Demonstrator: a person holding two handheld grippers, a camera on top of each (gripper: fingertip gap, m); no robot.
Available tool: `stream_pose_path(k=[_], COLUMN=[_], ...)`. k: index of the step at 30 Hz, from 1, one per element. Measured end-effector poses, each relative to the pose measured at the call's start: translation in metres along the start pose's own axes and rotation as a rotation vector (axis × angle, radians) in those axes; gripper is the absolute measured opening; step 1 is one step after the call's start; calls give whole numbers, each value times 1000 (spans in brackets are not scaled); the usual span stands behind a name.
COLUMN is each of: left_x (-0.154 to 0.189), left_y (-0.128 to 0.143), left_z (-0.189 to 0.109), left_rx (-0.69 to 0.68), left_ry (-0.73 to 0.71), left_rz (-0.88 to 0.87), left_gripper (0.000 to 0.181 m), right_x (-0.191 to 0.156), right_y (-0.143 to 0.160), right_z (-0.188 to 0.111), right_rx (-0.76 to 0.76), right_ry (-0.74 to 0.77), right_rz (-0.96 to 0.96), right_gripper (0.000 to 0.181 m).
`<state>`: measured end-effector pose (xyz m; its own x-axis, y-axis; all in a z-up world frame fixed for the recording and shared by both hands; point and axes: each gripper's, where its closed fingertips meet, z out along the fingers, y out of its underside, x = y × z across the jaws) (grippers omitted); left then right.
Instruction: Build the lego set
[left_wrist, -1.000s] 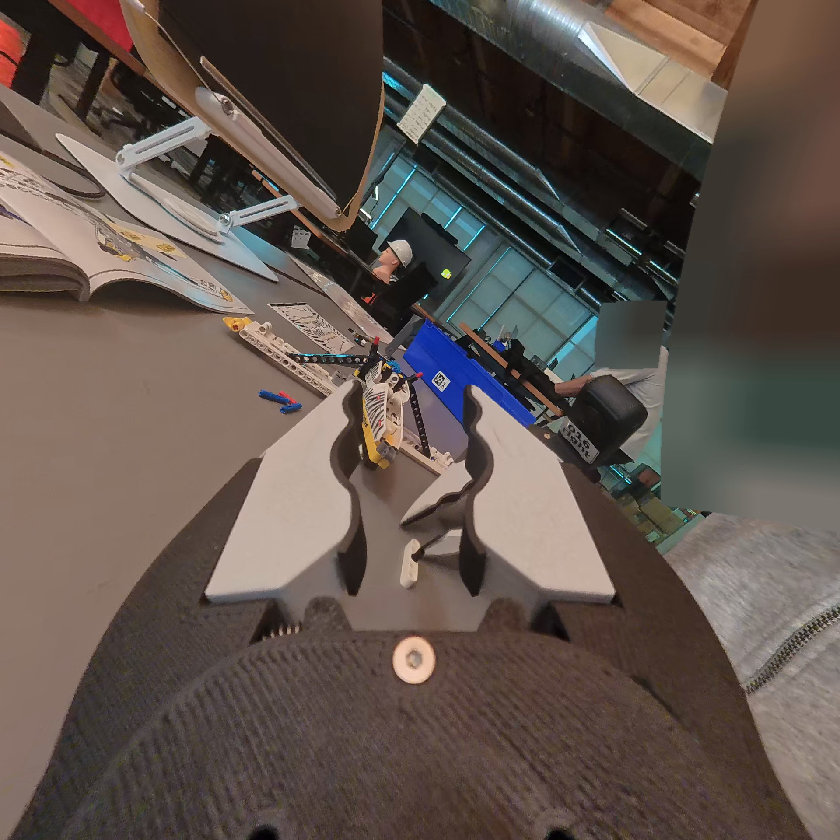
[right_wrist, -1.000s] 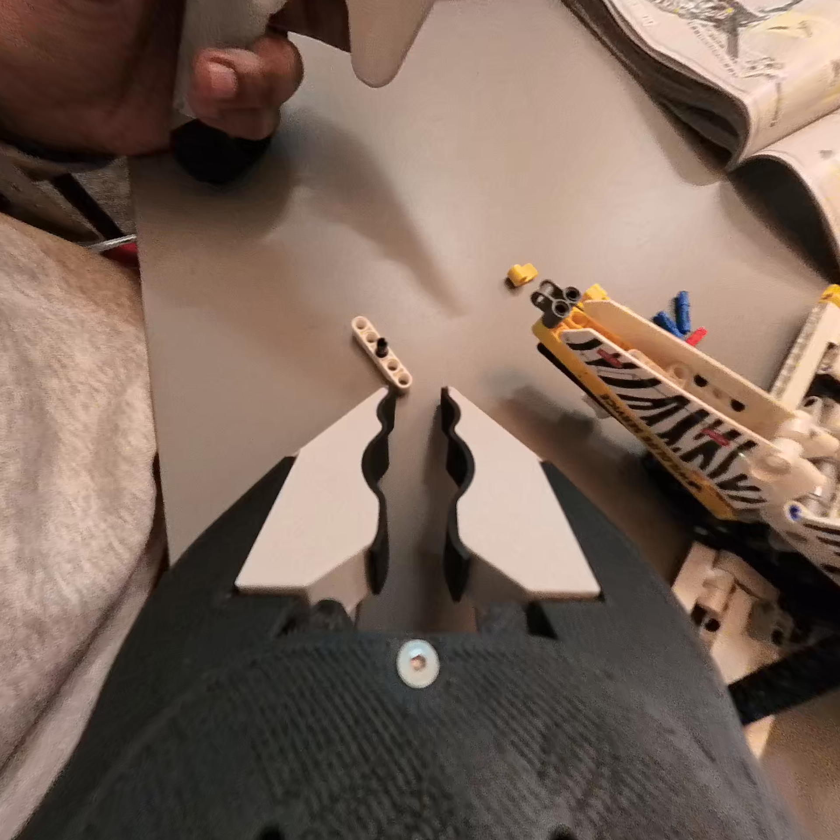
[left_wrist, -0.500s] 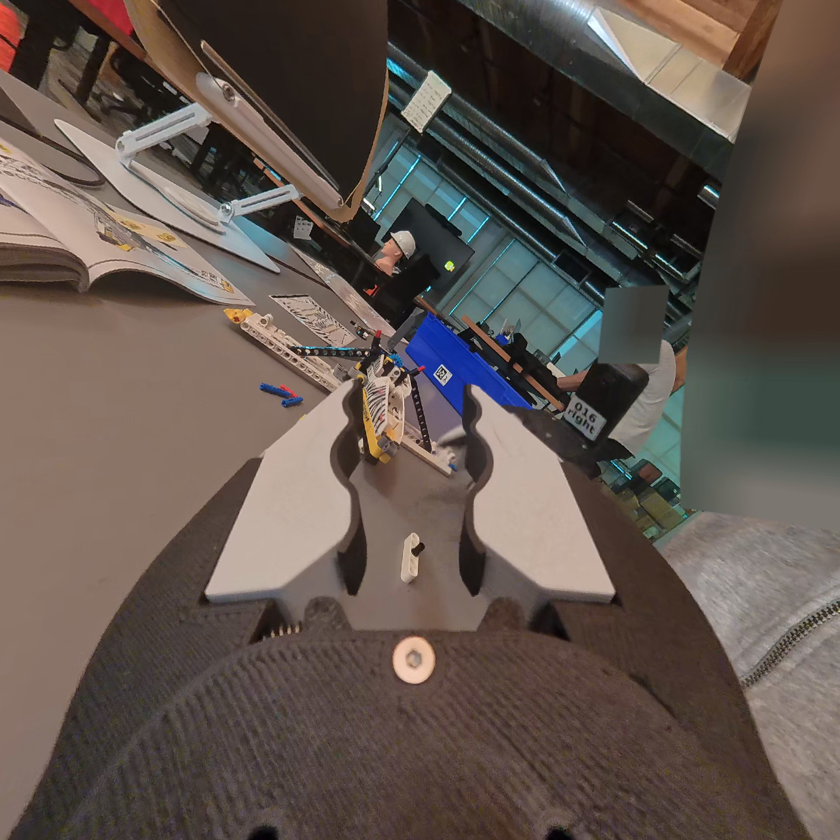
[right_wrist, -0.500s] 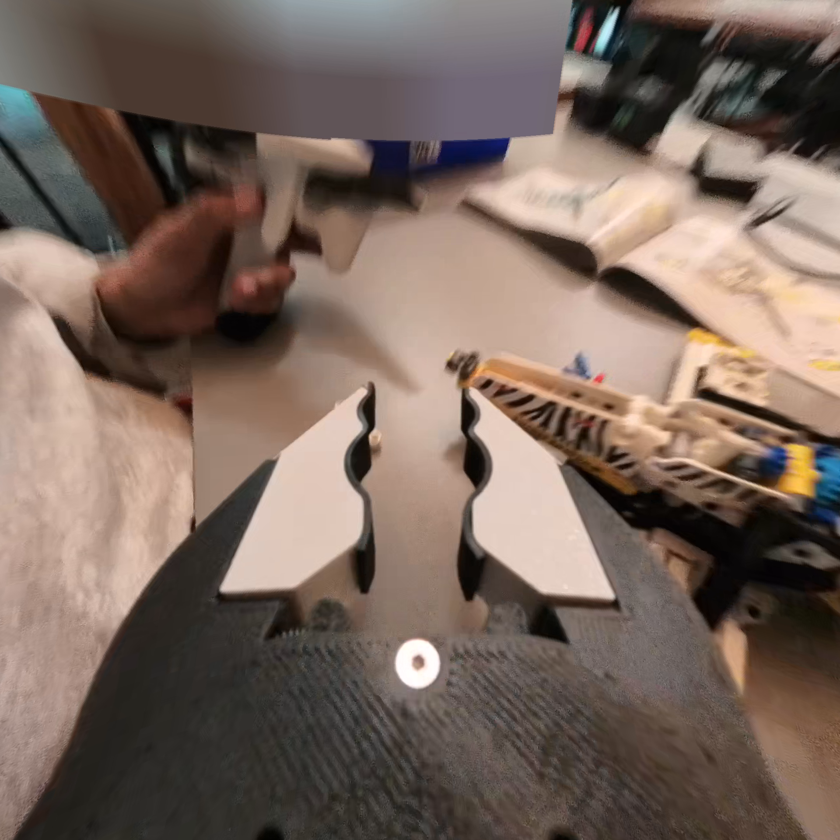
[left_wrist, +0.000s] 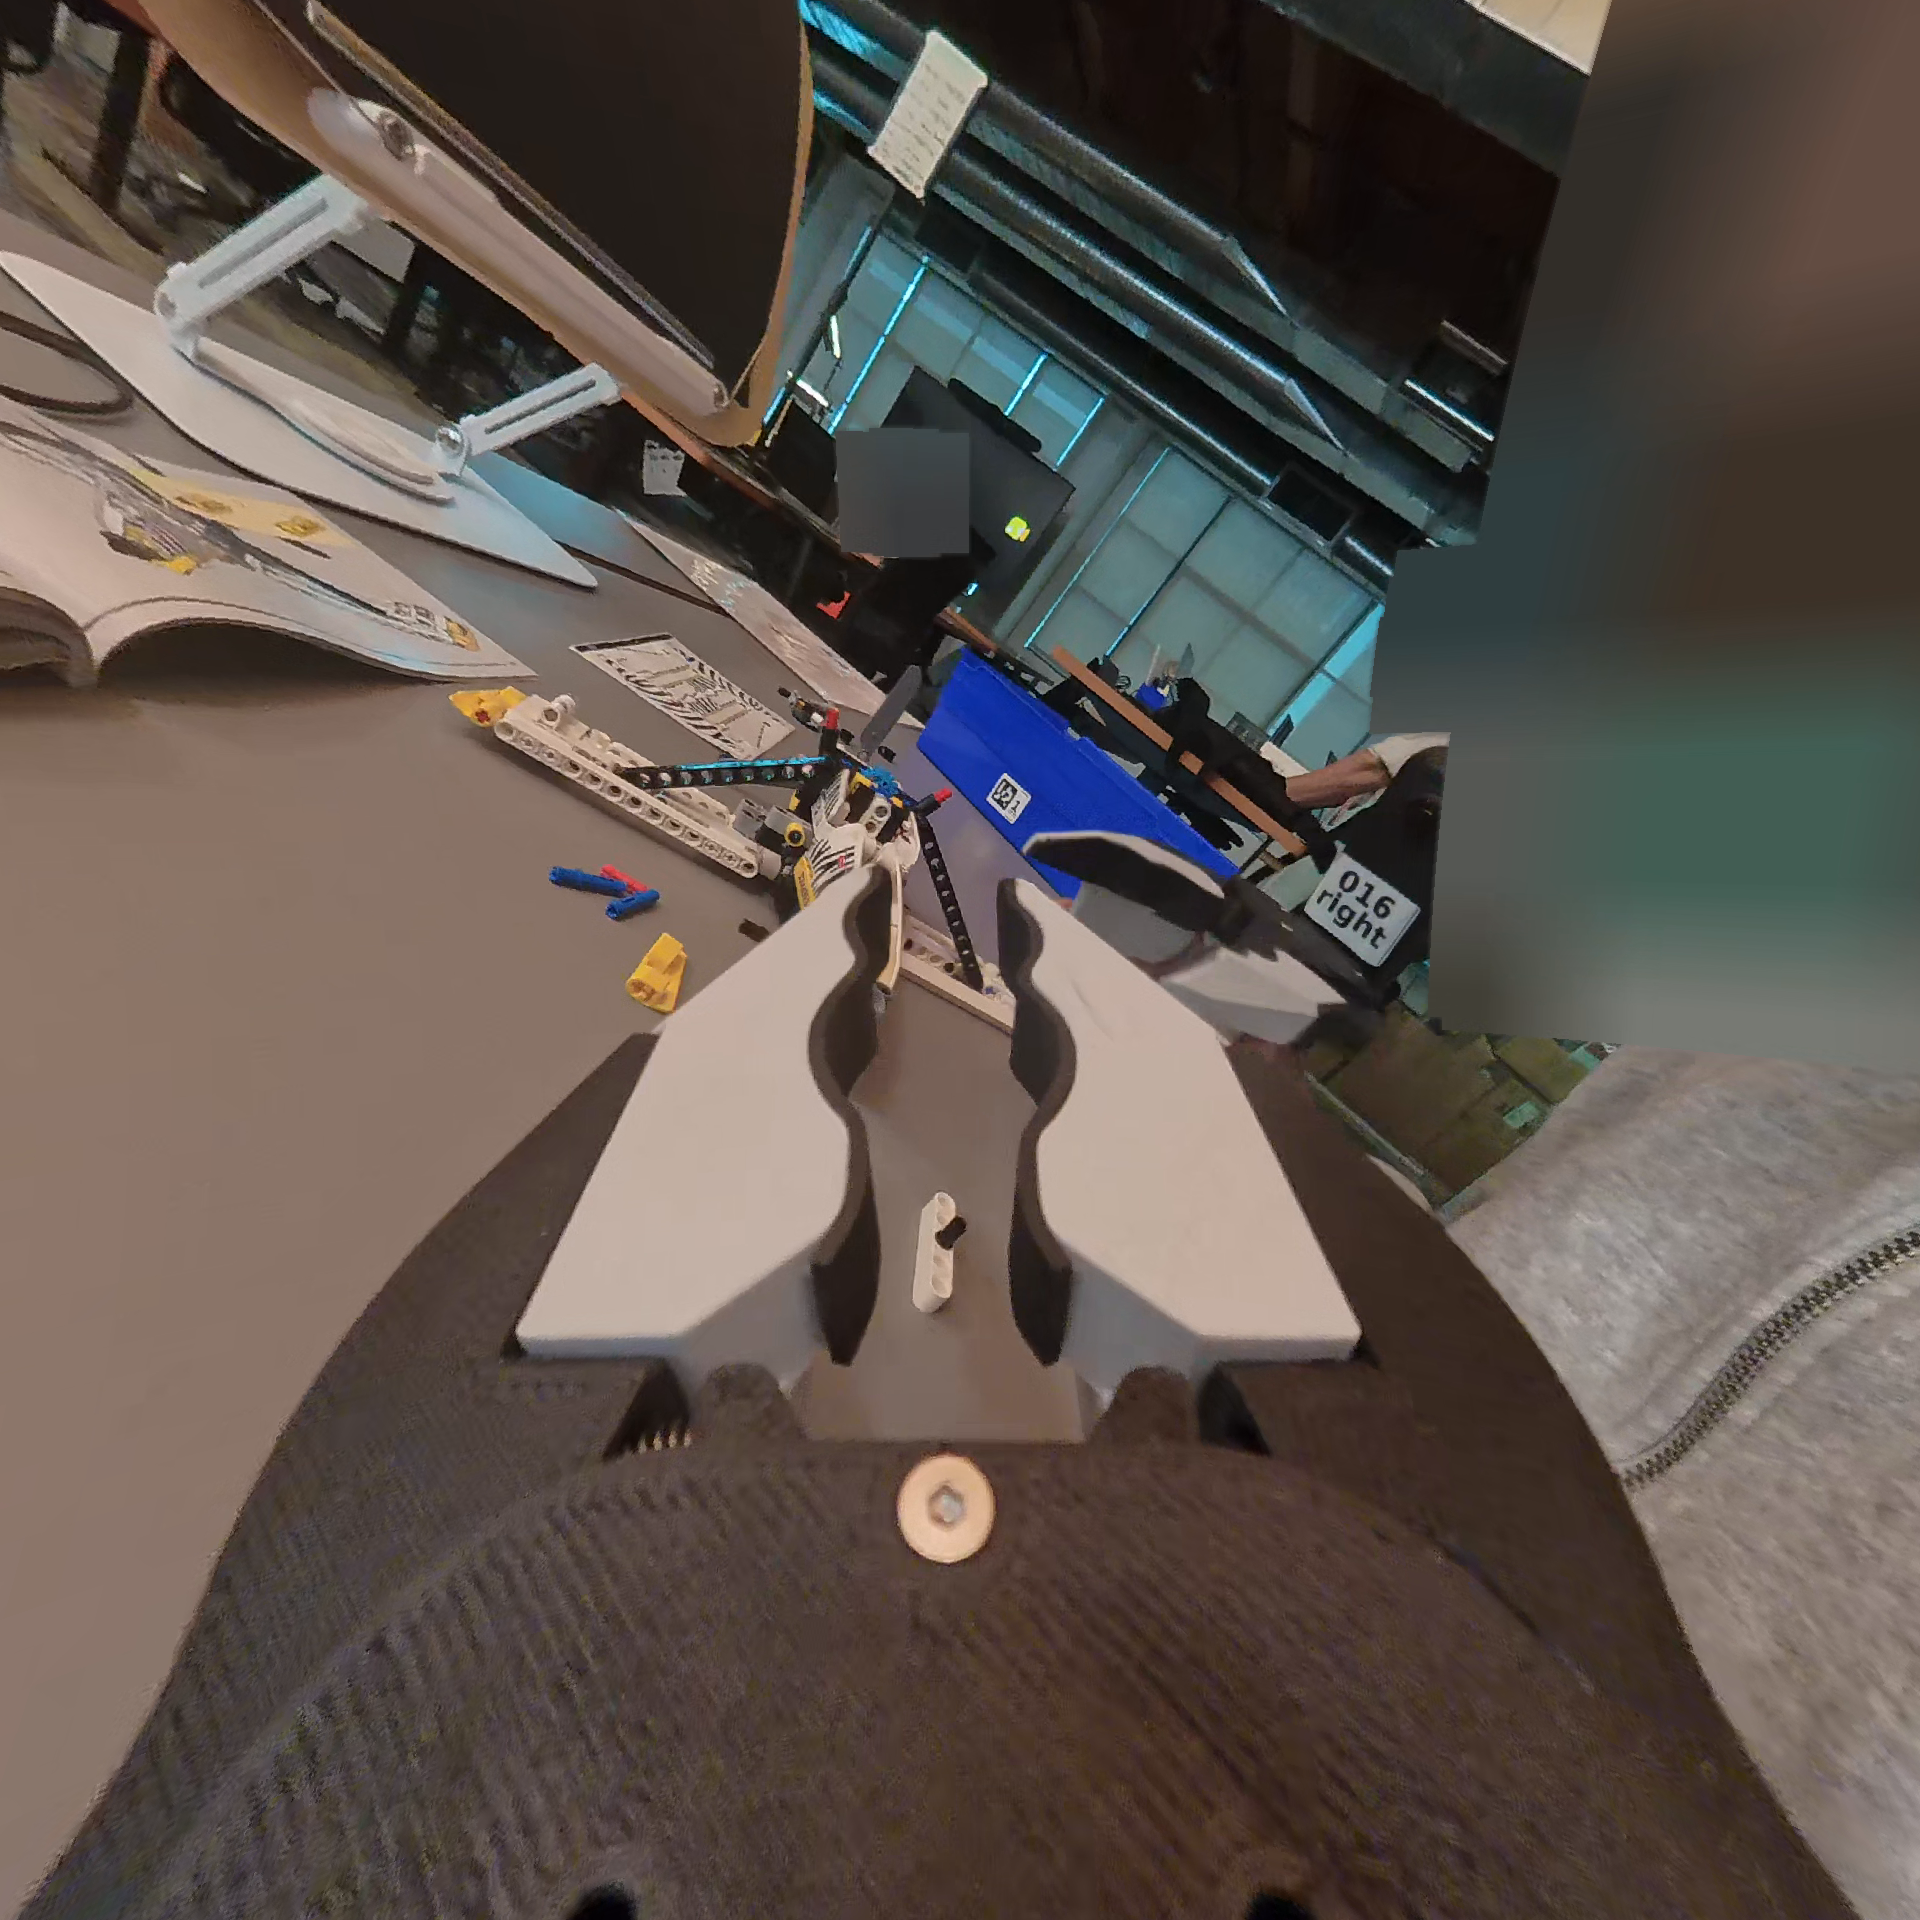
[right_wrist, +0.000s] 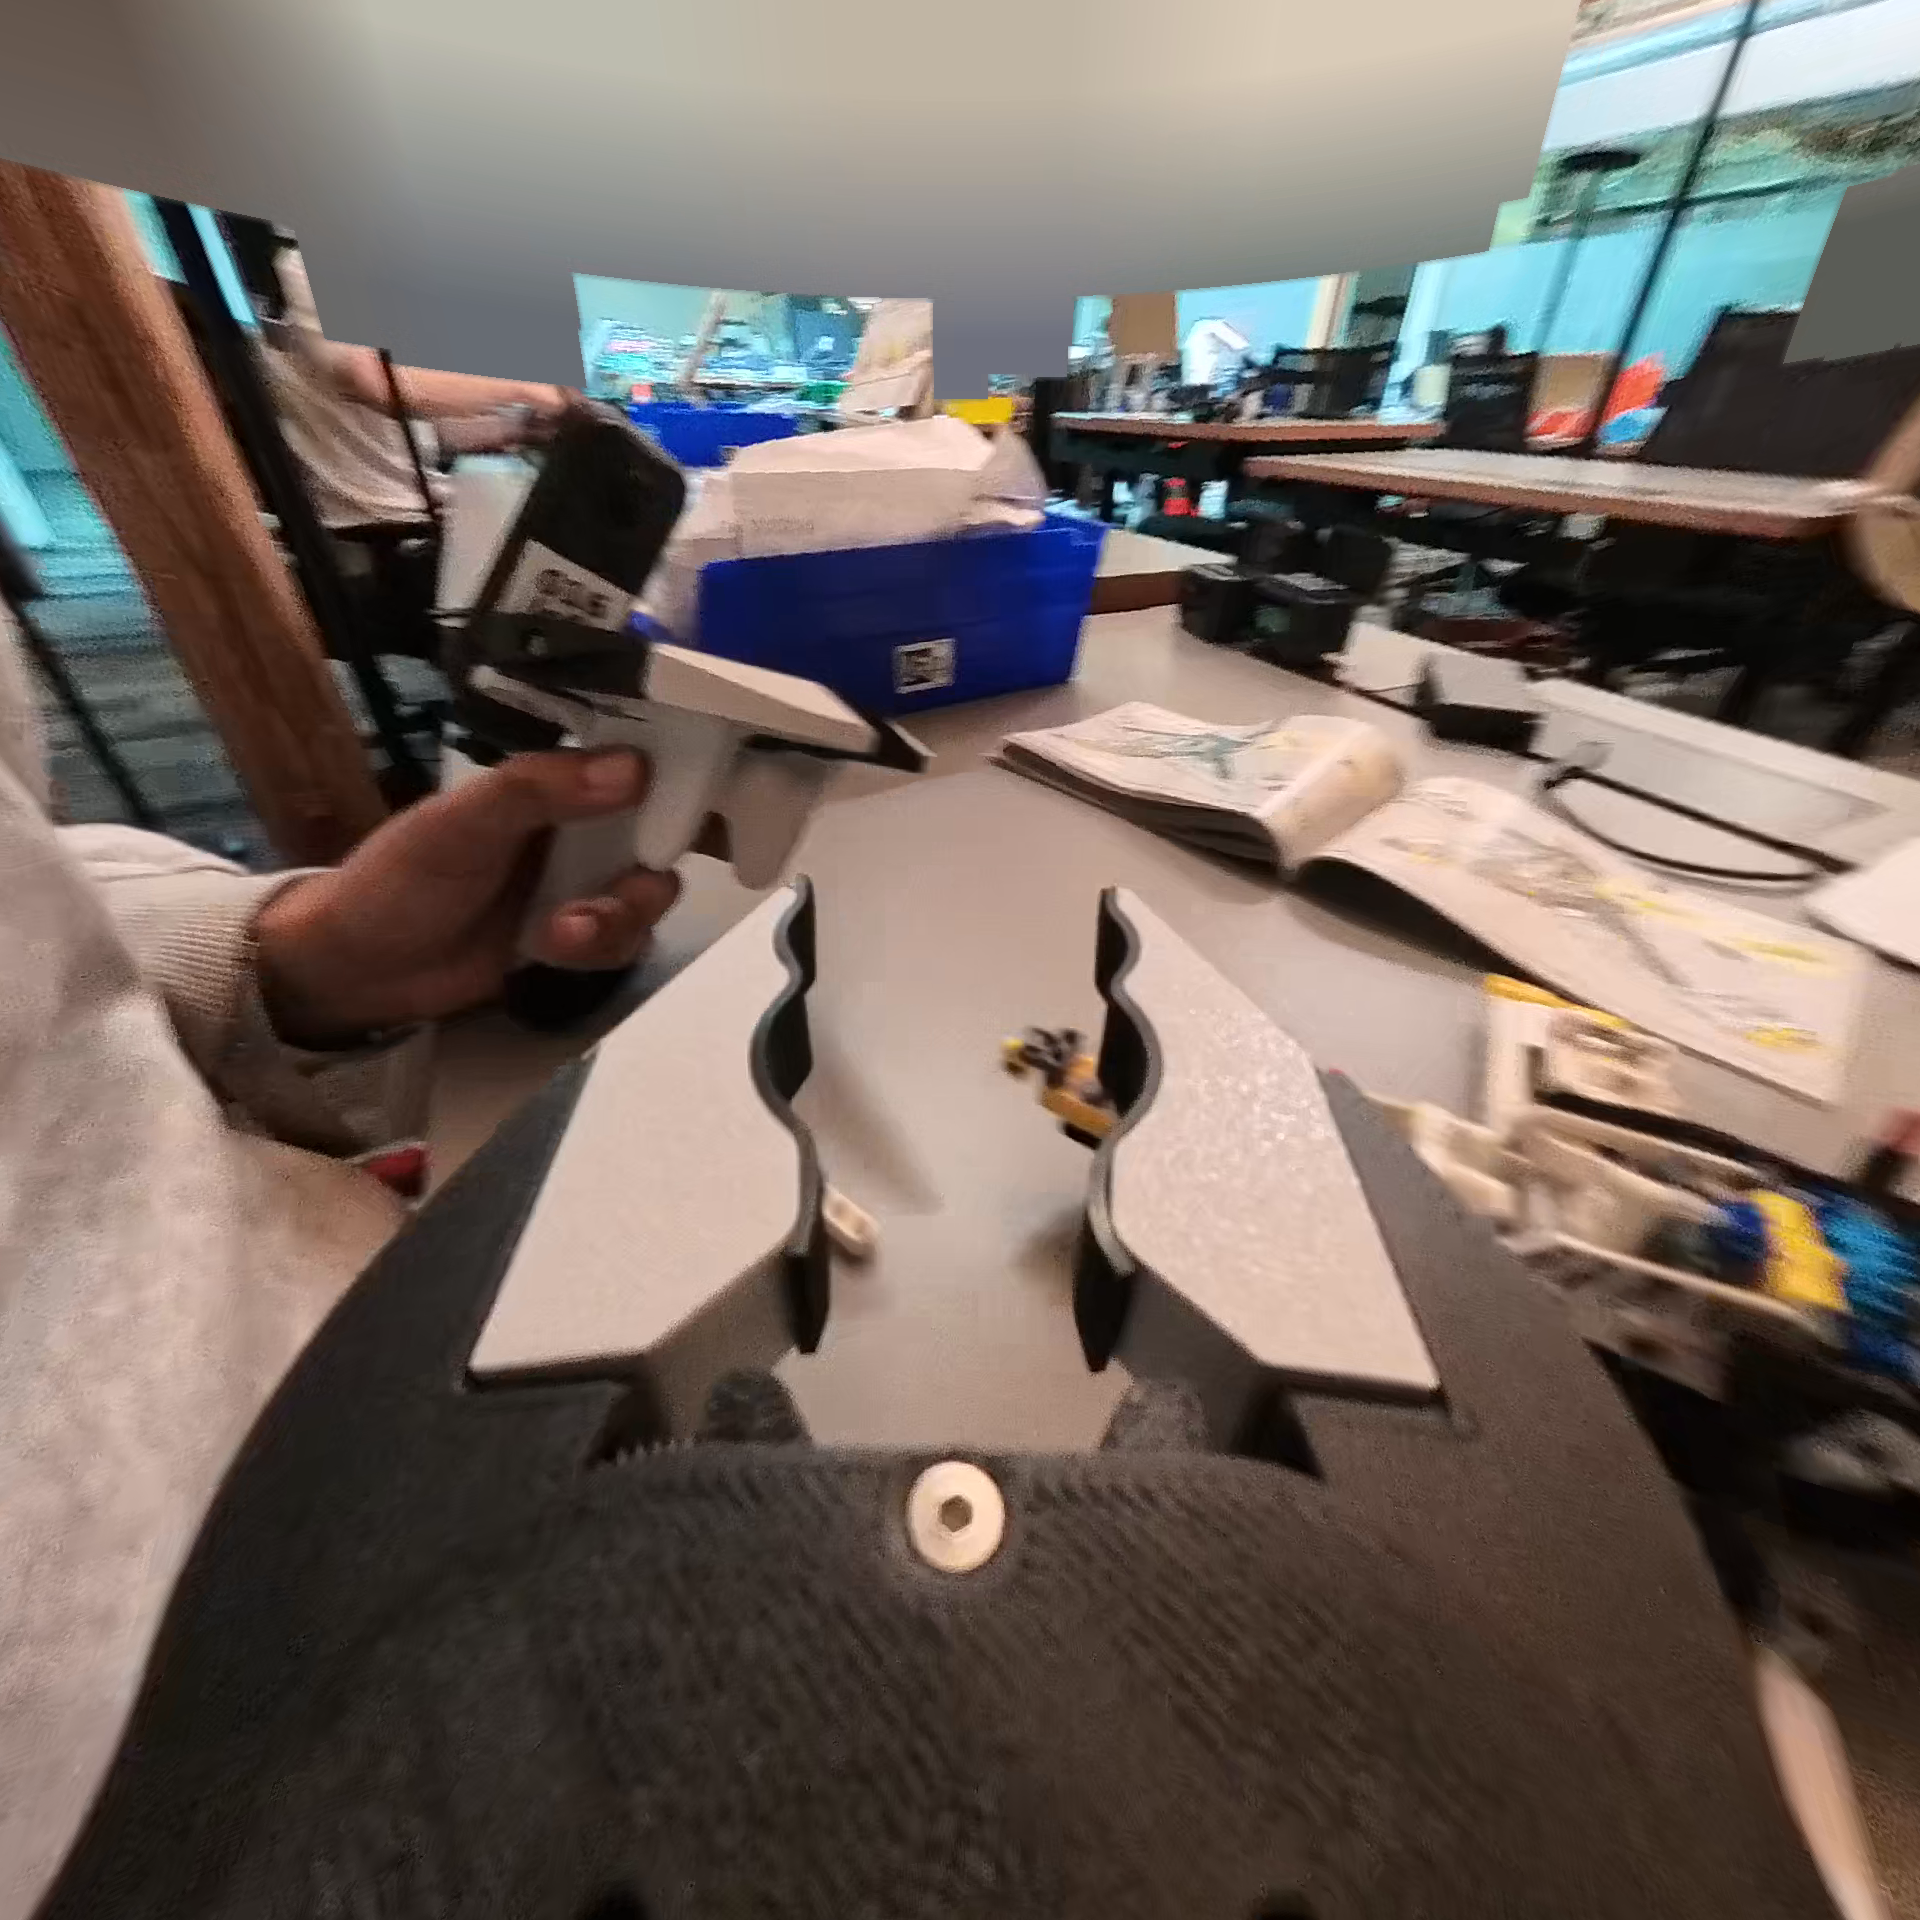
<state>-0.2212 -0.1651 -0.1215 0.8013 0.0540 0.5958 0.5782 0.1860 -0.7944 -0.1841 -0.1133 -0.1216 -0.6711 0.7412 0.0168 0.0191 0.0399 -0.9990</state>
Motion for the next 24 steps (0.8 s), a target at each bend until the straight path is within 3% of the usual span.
stream_pose_path(k=[6, 10, 21, 24], left_x=[-5, -8, -3, -1], left_y=[-1, -3, -6, -4], left_z=[0, 1, 1, 2], left_rx=[7, 16, 31, 19], left_ry=[4, 21, 45, 53], left_rz=[-50, -88, -68, -55], left_gripper=[16, 17, 7, 0], right_x=[-18, -16, -14, -14], right_y=[2, 2, 4, 1], right_z=[16, 16, 18, 16], right_rx=[-14, -18, -27, -4], right_ry=[-49, -55, -42, -48], right_rz=[-55, -26, -35, -25], right_gripper=[41, 0, 0, 8])
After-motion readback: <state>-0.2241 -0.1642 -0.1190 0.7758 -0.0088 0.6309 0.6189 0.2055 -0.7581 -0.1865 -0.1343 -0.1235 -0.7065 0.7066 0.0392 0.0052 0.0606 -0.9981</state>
